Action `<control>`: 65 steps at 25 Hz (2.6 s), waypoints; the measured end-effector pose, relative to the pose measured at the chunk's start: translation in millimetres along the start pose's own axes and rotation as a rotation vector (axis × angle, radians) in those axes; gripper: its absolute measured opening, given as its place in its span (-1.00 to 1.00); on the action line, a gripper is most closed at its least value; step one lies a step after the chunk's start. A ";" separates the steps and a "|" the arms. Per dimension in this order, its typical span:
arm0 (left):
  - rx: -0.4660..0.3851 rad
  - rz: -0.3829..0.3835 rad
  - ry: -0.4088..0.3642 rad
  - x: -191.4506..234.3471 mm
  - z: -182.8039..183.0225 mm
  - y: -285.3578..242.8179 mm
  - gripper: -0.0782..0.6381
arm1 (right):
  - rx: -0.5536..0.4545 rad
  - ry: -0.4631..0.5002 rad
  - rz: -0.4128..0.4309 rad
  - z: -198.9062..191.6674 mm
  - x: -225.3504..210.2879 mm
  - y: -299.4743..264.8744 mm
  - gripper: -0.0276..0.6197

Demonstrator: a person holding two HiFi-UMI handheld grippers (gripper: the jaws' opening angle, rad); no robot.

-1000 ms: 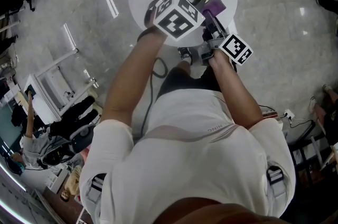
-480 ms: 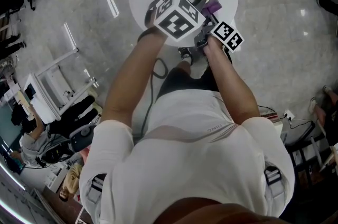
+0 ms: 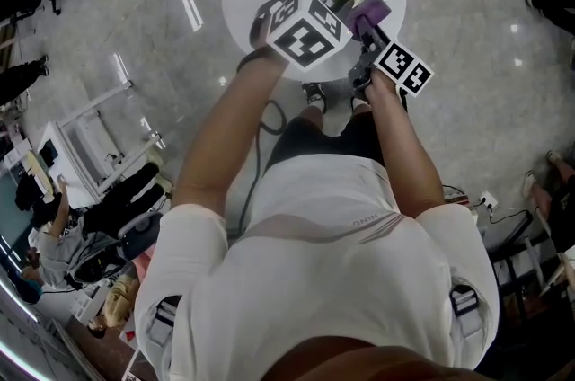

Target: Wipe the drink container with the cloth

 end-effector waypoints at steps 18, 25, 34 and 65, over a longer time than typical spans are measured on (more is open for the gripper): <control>0.004 0.004 0.001 -4.4 4.4 0.2 -0.62 | 0.408 0.849 0.223 59.2 75.6 3.8 -0.61; -0.001 0.000 0.008 -1.5 4.7 -1.2 -0.62 | 0.549 1.169 0.152 51.2 52.8 -27.3 -0.62; -0.009 0.007 0.021 3.7 1.5 -0.2 -0.62 | 0.740 1.287 0.093 19.2 -5.5 -65.0 -0.62; -0.038 0.019 0.060 8.4 -0.8 6.4 -0.62 | 0.580 0.375 0.601 58.9 125.1 -93.8 -0.62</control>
Point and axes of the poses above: the fingertips, and each gripper's own axes: y backward along the fingers, x to its left, z out of its top, the point moved 1 cm from there along y, backward along the fingers, and after that the axes turned 7 degrees about -x, right-handed, at the moved point
